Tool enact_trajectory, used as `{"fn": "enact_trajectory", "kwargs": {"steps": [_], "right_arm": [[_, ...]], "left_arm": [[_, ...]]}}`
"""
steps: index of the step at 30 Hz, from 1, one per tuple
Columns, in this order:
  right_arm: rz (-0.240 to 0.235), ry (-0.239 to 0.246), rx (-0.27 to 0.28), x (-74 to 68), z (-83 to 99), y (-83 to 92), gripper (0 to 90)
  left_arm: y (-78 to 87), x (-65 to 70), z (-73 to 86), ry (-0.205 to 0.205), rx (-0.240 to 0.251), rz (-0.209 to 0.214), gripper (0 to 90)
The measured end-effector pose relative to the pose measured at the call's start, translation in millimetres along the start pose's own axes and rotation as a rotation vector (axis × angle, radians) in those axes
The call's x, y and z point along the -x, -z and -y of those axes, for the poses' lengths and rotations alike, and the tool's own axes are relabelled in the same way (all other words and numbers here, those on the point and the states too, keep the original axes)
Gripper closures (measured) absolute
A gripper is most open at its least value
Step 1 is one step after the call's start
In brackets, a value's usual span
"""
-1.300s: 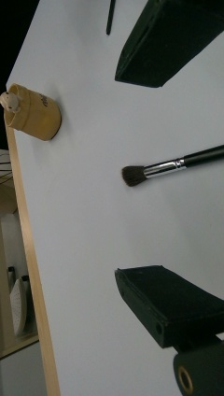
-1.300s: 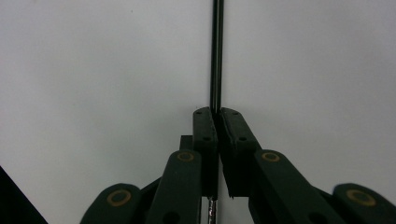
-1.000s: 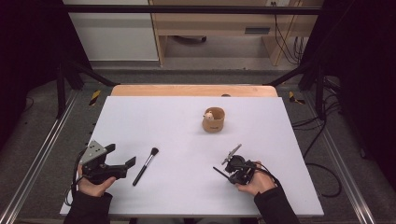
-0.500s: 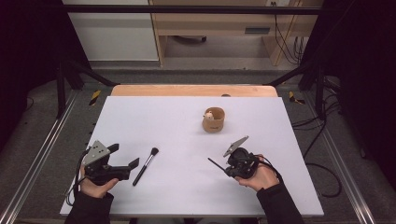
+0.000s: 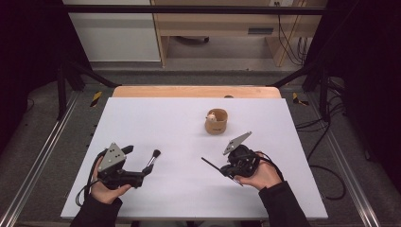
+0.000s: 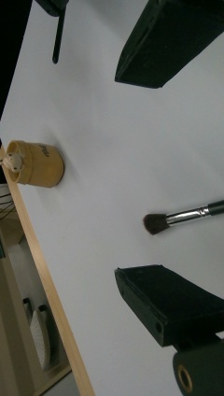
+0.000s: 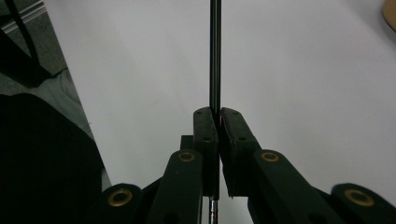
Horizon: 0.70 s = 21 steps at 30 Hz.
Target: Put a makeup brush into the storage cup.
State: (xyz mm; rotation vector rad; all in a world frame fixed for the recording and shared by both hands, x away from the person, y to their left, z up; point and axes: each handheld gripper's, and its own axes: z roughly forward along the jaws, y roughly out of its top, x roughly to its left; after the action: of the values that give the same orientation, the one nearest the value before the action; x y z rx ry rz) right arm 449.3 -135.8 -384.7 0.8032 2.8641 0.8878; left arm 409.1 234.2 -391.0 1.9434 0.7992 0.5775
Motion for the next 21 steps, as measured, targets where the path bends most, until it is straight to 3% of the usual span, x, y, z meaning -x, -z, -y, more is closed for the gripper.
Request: {"fn": "enact_trajectory", "kwargs": {"steps": [7,21], "right_arm": [[-0.034,0.031,-0.004,-1.4,-11.9,-2.2,85.6],[-0.087,0.075,-0.011,-9.2,-32.2,-1.8,85.6]], "left_arm": [[-7.6,10.7,-9.3,-0.072,-0.040,0.016,5.4],[-29.9,42.2,-30.3,-0.262,-0.132,0.051,5.8]]}}
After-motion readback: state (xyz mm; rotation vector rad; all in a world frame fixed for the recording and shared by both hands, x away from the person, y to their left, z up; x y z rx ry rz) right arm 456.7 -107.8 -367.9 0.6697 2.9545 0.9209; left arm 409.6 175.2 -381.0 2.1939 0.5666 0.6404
